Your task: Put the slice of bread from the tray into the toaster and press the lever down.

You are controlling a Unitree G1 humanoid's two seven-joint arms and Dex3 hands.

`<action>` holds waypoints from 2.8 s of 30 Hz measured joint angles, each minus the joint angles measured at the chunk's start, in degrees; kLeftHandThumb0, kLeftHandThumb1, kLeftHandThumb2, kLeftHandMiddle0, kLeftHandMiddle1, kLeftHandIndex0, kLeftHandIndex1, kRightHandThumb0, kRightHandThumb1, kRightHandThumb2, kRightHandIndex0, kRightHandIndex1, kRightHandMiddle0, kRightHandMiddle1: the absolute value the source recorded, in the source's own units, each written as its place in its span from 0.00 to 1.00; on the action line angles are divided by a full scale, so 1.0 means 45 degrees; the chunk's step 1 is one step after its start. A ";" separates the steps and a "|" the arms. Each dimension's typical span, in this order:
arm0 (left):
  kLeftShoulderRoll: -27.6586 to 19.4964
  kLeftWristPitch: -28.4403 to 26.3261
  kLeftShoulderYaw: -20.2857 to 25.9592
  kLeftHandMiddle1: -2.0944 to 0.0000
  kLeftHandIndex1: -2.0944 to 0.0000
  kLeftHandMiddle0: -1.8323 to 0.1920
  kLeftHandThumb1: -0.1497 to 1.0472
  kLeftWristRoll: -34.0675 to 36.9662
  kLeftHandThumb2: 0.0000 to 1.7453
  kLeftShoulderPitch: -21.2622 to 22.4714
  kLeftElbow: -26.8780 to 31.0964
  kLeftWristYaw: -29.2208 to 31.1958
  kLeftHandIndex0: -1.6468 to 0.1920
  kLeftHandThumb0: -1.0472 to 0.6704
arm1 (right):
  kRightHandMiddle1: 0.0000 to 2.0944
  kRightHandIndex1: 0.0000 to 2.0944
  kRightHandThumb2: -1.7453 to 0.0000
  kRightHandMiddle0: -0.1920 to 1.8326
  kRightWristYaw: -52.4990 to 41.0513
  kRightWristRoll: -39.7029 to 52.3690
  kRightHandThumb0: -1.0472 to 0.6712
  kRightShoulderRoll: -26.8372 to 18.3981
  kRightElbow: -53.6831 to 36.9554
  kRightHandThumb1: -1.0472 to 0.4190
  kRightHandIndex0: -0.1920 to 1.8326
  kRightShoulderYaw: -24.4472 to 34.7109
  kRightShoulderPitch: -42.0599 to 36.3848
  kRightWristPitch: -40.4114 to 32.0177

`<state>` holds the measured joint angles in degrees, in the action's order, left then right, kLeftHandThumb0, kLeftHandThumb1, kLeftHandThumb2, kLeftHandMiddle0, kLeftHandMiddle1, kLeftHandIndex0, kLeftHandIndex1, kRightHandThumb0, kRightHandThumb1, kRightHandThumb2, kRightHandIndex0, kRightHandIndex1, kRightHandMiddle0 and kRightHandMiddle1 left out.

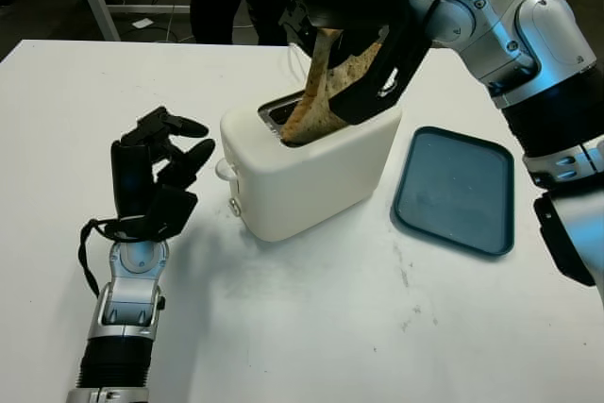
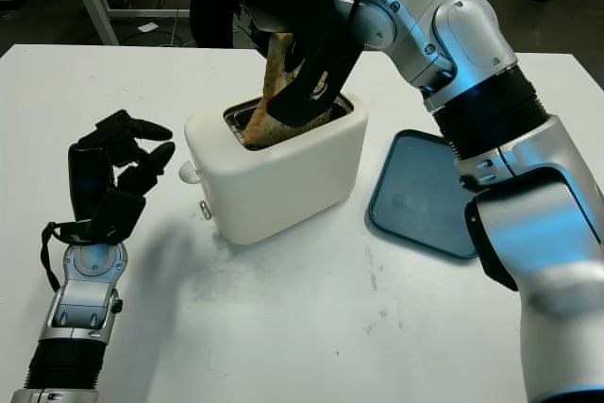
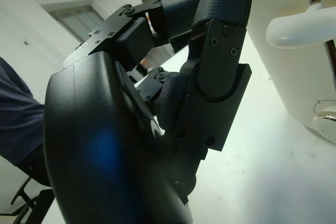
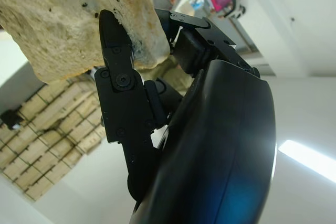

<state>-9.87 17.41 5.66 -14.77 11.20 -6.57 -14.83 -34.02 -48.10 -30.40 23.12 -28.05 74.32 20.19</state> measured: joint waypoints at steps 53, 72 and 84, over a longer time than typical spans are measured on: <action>-0.0002 -0.0050 -0.0008 0.31 0.50 0.43 0.89 -0.0105 0.08 0.0000 0.0001 -0.0057 0.45 0.05 | 0.17 0.77 0.95 0.46 0.2128 -0.3373 0.30 -0.0714 -0.0987 0.09 0.59 -0.1441 -0.0264 0.1865; 0.0070 -0.0006 -0.0019 0.31 0.51 0.40 0.89 -0.0073 0.09 -0.0002 -0.0003 -0.0086 0.44 0.05 | 0.01 0.32 1.00 0.34 -0.3338 0.4402 0.16 0.0924 0.0651 0.10 0.18 0.0829 -0.0017 0.0949; 0.0122 0.0023 -0.0005 0.32 0.51 0.41 0.89 -0.0102 0.09 -0.0019 -0.0014 -0.0109 0.43 0.05 | 0.09 0.40 1.00 0.51 -0.0604 0.6431 0.32 0.0977 0.1067 0.10 0.37 0.3826 -0.0631 0.0164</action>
<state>-9.32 17.51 5.64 -15.23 11.12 -6.64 -15.32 -36.74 -19.16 -26.00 27.92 -10.83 71.49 20.92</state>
